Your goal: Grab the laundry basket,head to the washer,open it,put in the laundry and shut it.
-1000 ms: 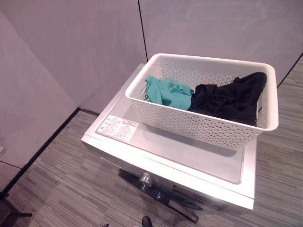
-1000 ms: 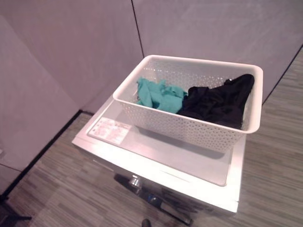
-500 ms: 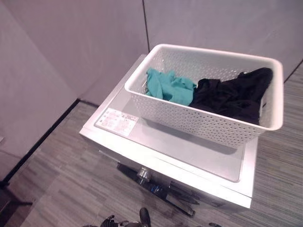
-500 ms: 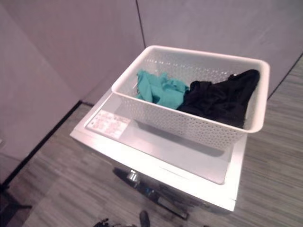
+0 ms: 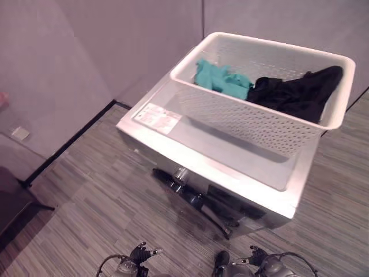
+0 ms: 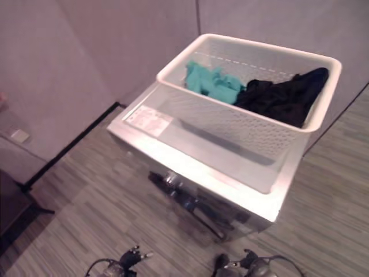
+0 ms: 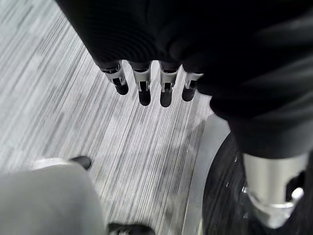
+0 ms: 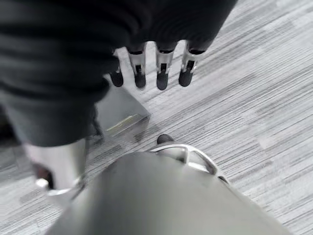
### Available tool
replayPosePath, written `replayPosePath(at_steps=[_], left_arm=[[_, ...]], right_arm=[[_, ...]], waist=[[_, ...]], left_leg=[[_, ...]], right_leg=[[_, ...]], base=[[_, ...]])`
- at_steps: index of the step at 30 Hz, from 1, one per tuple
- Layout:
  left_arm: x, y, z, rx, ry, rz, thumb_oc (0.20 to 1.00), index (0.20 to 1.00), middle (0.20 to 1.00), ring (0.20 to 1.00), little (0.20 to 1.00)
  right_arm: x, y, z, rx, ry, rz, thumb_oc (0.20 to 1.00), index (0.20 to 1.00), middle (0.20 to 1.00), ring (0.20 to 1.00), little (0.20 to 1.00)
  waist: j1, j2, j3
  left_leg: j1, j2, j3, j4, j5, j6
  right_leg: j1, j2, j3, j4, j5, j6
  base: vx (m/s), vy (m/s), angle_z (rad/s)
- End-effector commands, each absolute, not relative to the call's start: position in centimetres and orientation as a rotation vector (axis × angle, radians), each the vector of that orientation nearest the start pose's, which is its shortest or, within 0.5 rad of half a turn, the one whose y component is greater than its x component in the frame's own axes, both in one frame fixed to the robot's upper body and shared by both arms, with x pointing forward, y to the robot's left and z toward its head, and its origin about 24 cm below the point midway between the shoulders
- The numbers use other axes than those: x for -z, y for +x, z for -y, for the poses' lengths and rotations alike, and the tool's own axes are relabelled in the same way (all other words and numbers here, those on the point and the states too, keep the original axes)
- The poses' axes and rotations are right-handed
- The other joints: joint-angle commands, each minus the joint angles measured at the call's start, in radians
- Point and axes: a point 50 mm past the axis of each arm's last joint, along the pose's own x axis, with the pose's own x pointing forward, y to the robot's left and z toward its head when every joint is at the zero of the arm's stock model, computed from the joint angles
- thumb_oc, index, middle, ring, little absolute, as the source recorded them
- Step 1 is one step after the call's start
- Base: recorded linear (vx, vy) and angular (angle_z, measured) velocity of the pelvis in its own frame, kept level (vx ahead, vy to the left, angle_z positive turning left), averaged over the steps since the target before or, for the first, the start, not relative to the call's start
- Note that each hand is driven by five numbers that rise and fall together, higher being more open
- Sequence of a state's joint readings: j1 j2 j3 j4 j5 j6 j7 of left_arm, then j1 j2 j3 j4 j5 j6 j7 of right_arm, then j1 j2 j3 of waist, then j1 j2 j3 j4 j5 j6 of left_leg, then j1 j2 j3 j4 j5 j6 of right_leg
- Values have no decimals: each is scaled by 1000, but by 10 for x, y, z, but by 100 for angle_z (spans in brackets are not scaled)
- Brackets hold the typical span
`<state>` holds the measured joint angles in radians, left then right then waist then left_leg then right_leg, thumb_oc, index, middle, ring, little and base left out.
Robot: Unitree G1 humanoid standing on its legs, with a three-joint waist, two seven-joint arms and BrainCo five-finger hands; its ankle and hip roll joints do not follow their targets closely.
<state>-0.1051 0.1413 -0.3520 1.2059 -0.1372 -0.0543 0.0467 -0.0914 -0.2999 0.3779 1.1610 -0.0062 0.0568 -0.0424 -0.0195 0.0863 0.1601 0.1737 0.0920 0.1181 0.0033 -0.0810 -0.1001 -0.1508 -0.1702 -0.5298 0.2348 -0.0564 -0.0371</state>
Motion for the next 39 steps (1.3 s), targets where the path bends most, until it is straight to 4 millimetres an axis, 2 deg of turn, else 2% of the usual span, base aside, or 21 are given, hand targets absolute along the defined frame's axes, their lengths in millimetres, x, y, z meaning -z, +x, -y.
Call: replayPosePath(at_steps=[1, 2, 4, 6, 8, 9, 10, 11, 12, 13, 14, 15, 17, 18, 20, 23, 26, 33, 39], left_arm=[[156, 132, -187, 128, 289, -1069, 1000, 1000, 1000, 1000, 1000], [156, 132, -187, 128, 290, -1069, 1000, 1000, 1000, 1000, 1000], [158, 125, -195, 122, 299, -1094, 1000, 1000, 1000, 1000, 1000], [158, 121, -201, 106, 304, -1107, 1000, 1000, 1000, 1000, 1000], [160, 113, -207, 99, 316, -1126, 1000, 1000, 1000, 1000, 1000], [160, 108, -210, 94, 319, -1141, 1000, 1000, 1000, 1000, 1000], [162, 100, -213, 76, 312, -1163, 1000, 1000, 1000, 1000, 1000], [163, 85, -223, 45, 311, -1199, 1000, 1000, 1000, 1000, 1000], [162, 82, -231, 7, 305, -1204, 1000, 1000, 1000, 1000, 1000], [162, 82, -231, 7, 305, -1205, 1000, 1000, 1000, 1000, 1000], [161, 74, -244, -93, 265, -1217, 1000, 1000, 1000, 1000, 1000], [161, 73, -245, -112, 253, -1213, 1000, 1000, 1000, 1000, 1000], [160, 72, -248, -134, 245, -1206, 1000, 1000, 1000, 1000, 1000], [160, 69, -249, -145, 240, -1202, 1000, 1000, 1000, 1000, 1000], [160, 70, -247, -132, 249, -1194, 1000, 1000, 1000, 1000, 1000], [156, 87, -237, -65, 287, -1120, 1000, 1000, 1000, 1000, 1000], [155, 91, -232, -39, 299, -1094, 1000, 1000, 1000, 1000, 1000], [158, 84, -226, 10, 327, -1114, 1000, 1000, 1000, 1000, 1000], [158, 81, -228, 25, 351, -1118, 1000, 1000, 1000, 1000, 1000]], right_arm=[[157, 126, 210, -223, -564, -1185, 1000, 1000, 1000, 1000, 1000], [157, 126, 210, -224, -564, -1184, 1000, 1000, 1000, 1000, 1000], [153, 138, 210, -234, -602, -1148, 1000, 1000, 1000, 1000, 1000], [149, 150, 210, -211, -598, -1103, 1000, 1000, 1000, 1000, 1000], [146, 159, 202, -223, -597, -1054, 1000, 1000, 1000, 1000, 1000], [145, 161, 200, -225, -594, -1039, 1000, 1000, 1000, 1000, 1000], [143, 165, 201, -224, -601, -1021, 1000, 1000, 1000, 1000, 1000], [131, 180, 201, -246, -582, -937, 1000, 1000, 1000, 1000, 1000], [110, 203, 194, -278, -594, -785, 1000, 1000, 1000, 1000, 1000], [110, 203, 195, -278, -594, -786, 1000, 1000, 1000, 1000, 1000], [87, 220, 195, -277, -594, -647, 1000, 1000, 1000, 1000, 1000], [82, 223, 194, -274, -591, -619, 1000, 1000, 1000, 1000, 1000], [75, 229, 192, -281, -607, -579, 1000, 1000, 1000, 1000, 1000], [63, 236, 187, -298, -641, -499, 1000, 1000, 1000, 1000, 1000], [59, 239, 184, -298, -646, -473, 1000, 1000, 1000, 1000, 1000], [41, 256, 178, -271, -692, -364, 1000, 1000, 1000, 1000, 1000], [32, 263, 172, -265, -674, -313, 1000, 1000, 1000, 1000, 1000], [31, 270, 160, -255, -621, -294, 1000, 1000, 1000, 1000, 1000], [25, 288, 168, -218, -680, -289, 1000, 1000, 1000, 1000, 1000]], waist=[[26, -5, 49], [27, -6, 50], [32, 9, 67], [29, 5, 61], [38, 5, 37], [47, 0, 26], [65, -12, 8], [77, -28, -9], [86, -42, -21], [87, -42, -25], [104, -63, -40], [113, -69, -42], [119, -75, -48], [130, -82, -59], [132, -84, -59], [137, -78, -48], [143, -75, -48], [172, -72, -30], [198, -61, 0]], left_leg=[[-9, -76, -12, 90, -165, 112], [-8, -77, -11, 90, -165, 113], [-39, -79, -11, 66, -113, 128], [-69, -98, -22, 37, -65, 145], [-92, -106, -45, 13, -28, 161], [-95, -109, -45, 5, -22, 161], [-109, -114, -40, 2, -16, 154], [-112, -116, -37, -15, -7, 147], [-117, -113, -21, -31, 2, 139], [-121, -113, -21, -31, 3, 139], [-142, -90, 17, -41, 12, 123], [-143, -81, 24, -46, 14, 119], [-146, -77, 27, -55, 21, 117], [-138, -70, 26, -80, 36, 111], [-137, -66, 25, -85, 42, 106], [-147, -54, -3, -91, 58, 87], [-152, -51, -26, -91, 64, 82], [-162, -51, -60, -91, 73, 77], [-183, -56, -80, -91, 83, 76]], right_leg=[[-48, -124, 66, -307, 199, 202], [-48, -125, 67, -306, 199, 202], [-46, -129, 110, -223, 147, 187], [-33, -115, 182, -110, 119, 160], [0, -66, 239, 4, 53, 145], [34, -47, 242, 9, 22, 139], [110, -42, 224, -64, 20, 146], [147, -35, 218, -119, 21, 143], [151, -34, 219, -156, 29, 143], [147, -34, 220, -159, 32, 143], [172, -34, 202, -266, 66, 159], [194, -30, 197, -306, 75, 162], [202, -31, 201, -322, 78, 162], [208, -29, 203, -322, 69, 162], [212, -28, 194, -322, 65, 163], [224, -23, 151, -322, 45, 159], [235, -23, 123, -322, 40, 156], [242, -22, 98, -322, 39, 152], [232, -29, 81, -322, 44, 154]], base=[[-247, 141, 3], [-349, 151, -18], [-367, 142, -29], [-255, 86, -30], [-131, 4, -16], [-60, -94, -3], [-30, -122, -9], [-59, -136, -2], [-42, -81, -5], [-144, -197, -40], [-125, -220, -63], [-134, -262, -70], [-15, -98, -43], [13, -51, -26], [-28, -63, 7], [-47, -49, 9], [3, -26, 43], [6, -8, 30], [-23, 0, 23]])
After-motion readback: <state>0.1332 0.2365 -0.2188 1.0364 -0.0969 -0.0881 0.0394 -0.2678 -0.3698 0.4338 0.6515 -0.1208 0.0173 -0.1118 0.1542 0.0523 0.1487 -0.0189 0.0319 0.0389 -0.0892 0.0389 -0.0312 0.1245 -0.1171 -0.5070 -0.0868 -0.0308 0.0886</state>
